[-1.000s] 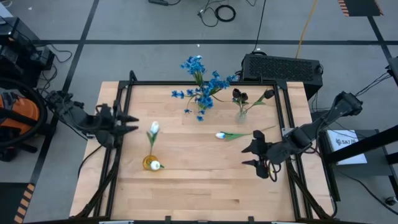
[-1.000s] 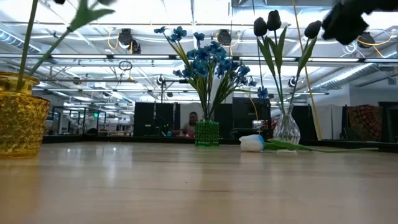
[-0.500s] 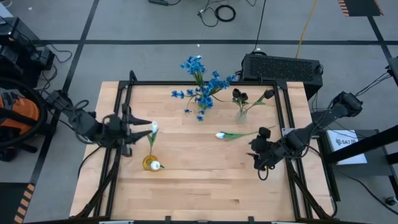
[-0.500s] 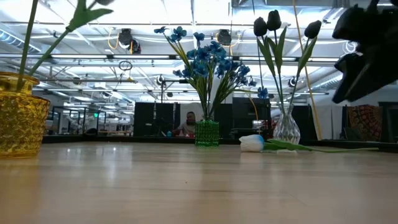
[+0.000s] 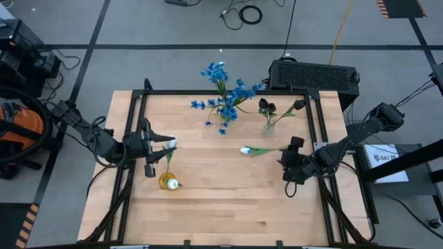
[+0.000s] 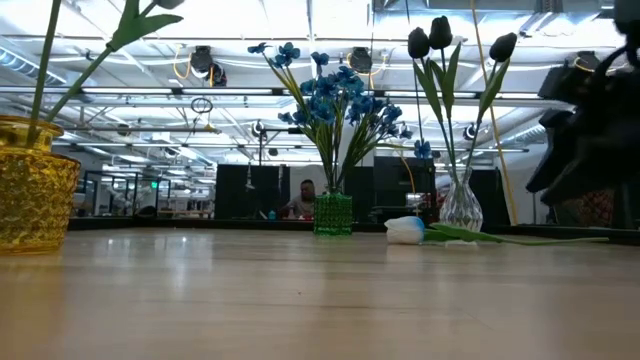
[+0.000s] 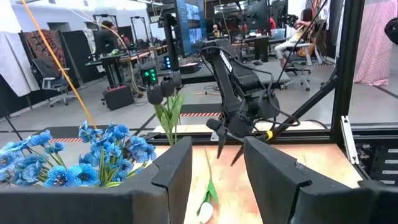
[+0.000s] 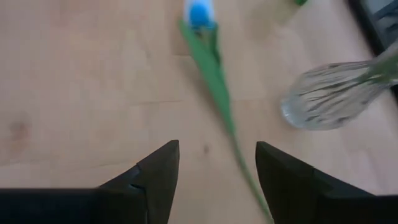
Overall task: Sort flowers into vase by color
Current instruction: Put the white tulip into the yellow vase
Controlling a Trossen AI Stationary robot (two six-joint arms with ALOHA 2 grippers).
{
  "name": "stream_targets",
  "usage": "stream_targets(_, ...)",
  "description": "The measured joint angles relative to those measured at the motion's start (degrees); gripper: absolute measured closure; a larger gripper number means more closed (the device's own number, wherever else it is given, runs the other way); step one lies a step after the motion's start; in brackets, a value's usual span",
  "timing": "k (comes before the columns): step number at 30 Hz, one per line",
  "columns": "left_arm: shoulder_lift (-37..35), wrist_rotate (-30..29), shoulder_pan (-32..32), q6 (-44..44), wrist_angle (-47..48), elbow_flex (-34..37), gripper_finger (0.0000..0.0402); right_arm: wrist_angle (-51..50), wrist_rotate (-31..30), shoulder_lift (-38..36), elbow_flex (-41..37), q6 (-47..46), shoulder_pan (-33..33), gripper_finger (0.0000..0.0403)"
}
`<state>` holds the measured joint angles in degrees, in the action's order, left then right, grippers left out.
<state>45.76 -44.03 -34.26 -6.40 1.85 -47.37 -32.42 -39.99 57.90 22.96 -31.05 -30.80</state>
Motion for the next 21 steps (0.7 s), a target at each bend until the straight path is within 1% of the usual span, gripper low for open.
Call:
stream_targets(2,0.02,0.02,0.0,0.06,0.0,0.0,0.0249,2.65,-0.44,-0.01,-1.39,2.71,2.17,0.0211)
stream_targets(4,0.02,0.0,0.0,0.13,0.0,0.0,0.0249,5.34,0.82,-0.01,-2.26,4.29,5.12,0.0224)
stream_targets(8,0.02,0.0,0.0,1.46,0.2,0.0,0.0249,9.09,8.24,-0.01,-2.85,9.08,11.57,0.025)
stream_targets(12,0.79,0.02,0.0,1.52,0.18,0.0,0.0249,12.08,16.25,-0.01,-2.88,13.96,16.57,0.0267)
stream_targets(16,1.32,0.02,0.0,1.5,0.16,0.0,0.0249,12.3,18.3,-0.01,-2.88,14.67,21.58,0.0272)
stream_targets(20,1.38,0.02,0.0,1.49,0.15,0.0,0.0249,13.1,24.81,-0.01,-2.88,15.14,25.32,0.0268)
stream_targets(21,1.35,0.02,0.0,1.39,0.13,0.0,0.0249,13.13,25.58,-0.01,-2.88,15.4,25.84,0.0266)
